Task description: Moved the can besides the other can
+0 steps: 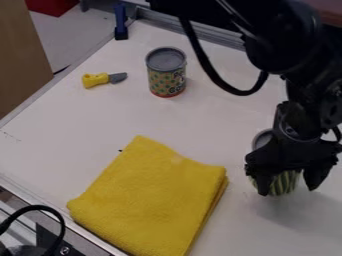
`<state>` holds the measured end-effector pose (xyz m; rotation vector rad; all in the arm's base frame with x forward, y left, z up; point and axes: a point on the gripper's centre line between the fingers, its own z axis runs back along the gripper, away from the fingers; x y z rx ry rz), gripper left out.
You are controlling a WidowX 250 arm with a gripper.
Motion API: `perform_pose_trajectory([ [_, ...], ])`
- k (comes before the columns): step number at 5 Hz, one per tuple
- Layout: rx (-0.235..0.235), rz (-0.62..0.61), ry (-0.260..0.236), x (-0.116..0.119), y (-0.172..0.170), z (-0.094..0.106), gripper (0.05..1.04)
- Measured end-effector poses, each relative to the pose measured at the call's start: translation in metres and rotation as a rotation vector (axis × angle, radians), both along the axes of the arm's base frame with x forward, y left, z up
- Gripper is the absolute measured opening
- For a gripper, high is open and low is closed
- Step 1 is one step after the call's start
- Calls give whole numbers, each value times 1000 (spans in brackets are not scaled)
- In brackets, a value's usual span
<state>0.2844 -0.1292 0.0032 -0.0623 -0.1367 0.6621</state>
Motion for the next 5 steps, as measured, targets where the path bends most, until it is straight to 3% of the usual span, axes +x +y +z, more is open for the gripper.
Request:
perform_pose_trajectory([
  [3, -15, 341, -52, 27, 56, -1, 998],
  [4, -47, 438, -34, 29, 74, -1, 998],
  [5, -48, 499, -32, 31, 92, -2, 998],
])
